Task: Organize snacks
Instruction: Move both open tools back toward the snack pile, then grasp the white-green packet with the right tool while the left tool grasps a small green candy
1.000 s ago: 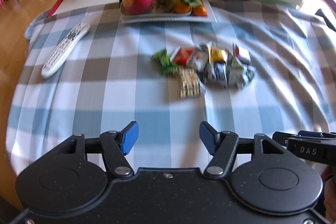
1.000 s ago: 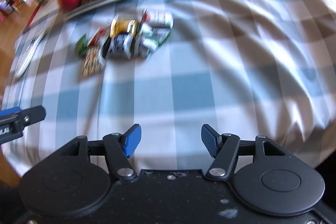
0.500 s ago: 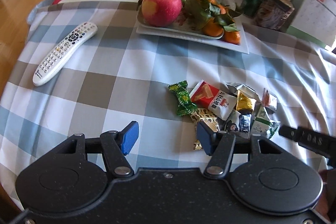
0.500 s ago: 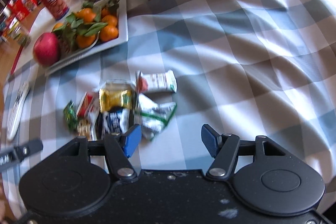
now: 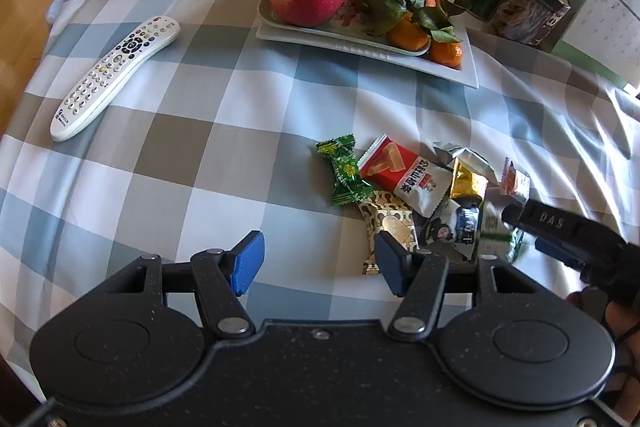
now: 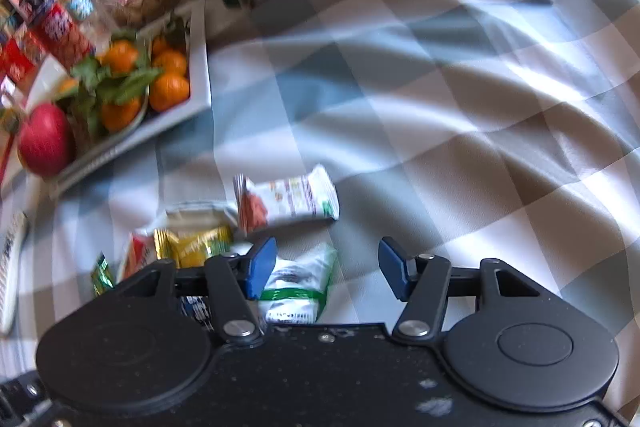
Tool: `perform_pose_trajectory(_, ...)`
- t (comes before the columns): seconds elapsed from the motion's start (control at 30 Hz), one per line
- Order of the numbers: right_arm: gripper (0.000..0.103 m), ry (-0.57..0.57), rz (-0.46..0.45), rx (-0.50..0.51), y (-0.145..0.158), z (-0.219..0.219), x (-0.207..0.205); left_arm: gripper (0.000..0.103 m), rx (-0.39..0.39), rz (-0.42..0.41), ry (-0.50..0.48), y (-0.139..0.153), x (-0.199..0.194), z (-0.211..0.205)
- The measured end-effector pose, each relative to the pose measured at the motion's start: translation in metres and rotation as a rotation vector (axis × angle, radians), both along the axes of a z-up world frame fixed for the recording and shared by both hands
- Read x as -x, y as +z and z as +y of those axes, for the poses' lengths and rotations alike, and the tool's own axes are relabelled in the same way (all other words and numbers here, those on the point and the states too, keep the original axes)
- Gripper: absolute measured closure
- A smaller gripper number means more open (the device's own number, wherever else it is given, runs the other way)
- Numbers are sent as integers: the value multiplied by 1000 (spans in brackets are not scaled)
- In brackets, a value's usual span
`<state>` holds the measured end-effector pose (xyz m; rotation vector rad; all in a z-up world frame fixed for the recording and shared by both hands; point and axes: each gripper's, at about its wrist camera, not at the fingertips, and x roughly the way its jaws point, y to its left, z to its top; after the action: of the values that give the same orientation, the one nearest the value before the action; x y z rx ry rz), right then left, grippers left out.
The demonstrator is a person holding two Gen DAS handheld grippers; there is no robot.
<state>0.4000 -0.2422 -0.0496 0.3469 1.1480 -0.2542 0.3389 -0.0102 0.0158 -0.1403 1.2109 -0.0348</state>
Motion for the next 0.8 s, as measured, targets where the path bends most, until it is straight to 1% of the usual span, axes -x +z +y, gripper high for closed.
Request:
perform_pose_trajectory(0.1, 44, 33, 23, -5, -2, 5, 4, 40, -7, 6, 8, -2, 0, 1)
perform_pose_trajectory(0.23, 44, 104, 83, -23, -1, 11, 11, 40, 0, 17, 10, -4, 0, 0)
perform_pose_trajectory(0.4, 44, 162, 140, -17, 0, 15, 22, 40, -4, 19, -13, -6, 2, -6)
perform_pose_trajectory(0.6, 44, 158, 173, -46, -3, 10, 26, 40, -14, 27, -53, -9, 3, -15)
perform_pose_trajectory(0.73, 43, 141, 175, -59, -5, 8, 26, 40, -22, 25, -55, -10, 4, -16)
perform_pose_trajectory(0.8, 42, 143, 176, -54, -5, 8, 23, 40, -12, 27, -46, -10, 3, -13)
